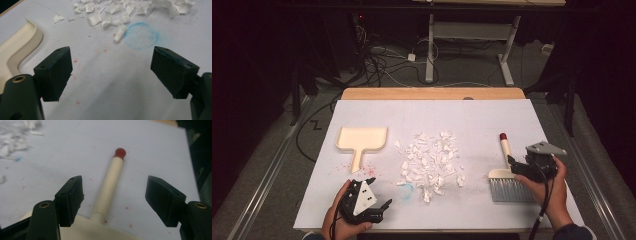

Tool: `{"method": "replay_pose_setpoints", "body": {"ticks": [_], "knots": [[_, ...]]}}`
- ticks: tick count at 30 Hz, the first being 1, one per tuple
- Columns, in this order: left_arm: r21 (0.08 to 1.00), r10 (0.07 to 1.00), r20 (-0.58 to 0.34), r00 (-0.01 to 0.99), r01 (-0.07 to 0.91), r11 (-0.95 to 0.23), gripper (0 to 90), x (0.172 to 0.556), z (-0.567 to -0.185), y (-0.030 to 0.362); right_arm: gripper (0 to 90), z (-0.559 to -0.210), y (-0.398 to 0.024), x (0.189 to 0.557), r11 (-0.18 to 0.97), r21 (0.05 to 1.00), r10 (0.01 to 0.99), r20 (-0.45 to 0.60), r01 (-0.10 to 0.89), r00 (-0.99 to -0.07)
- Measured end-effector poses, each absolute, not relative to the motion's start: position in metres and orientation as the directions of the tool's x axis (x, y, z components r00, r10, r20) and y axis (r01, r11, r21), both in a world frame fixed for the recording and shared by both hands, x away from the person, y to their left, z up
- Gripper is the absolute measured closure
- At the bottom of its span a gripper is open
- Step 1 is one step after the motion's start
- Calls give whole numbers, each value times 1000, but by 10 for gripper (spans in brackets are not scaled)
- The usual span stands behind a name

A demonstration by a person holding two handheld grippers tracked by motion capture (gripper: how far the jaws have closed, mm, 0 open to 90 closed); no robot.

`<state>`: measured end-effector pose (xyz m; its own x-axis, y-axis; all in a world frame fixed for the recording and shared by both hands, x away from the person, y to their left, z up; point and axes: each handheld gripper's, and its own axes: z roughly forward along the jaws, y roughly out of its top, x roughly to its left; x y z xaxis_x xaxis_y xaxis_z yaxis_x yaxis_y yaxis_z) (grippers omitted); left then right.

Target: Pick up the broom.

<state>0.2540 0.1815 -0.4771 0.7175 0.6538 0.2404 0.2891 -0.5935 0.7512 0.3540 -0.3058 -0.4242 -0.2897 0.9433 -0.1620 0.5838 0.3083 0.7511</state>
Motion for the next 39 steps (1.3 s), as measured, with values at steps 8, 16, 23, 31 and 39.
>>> {"method": "replay_pose_setpoints", "body": {"ticks": [8,16,23,31,39], "knots": [[757,659,230,716,294,-583,167,251,-478,186,448,-460,-307,409,227,593,967,-47,772,-249],[756,654,225,723,294,-585,167,251,-478,184,640,-462,-300,413,236,621,962,-43,747,-268],[745,634,227,739,287,-602,168,253,-479,177,705,-461,-297,411,274,627,952,-68,729,-299],[743,624,228,747,281,-607,169,252,-478,172,706,-444,-299,399,276,682,944,-59,677,-326],[749,619,229,751,270,-605,171,252,-476,166,707,-415,-297,373,287,783,923,-72,552,-378]]}}
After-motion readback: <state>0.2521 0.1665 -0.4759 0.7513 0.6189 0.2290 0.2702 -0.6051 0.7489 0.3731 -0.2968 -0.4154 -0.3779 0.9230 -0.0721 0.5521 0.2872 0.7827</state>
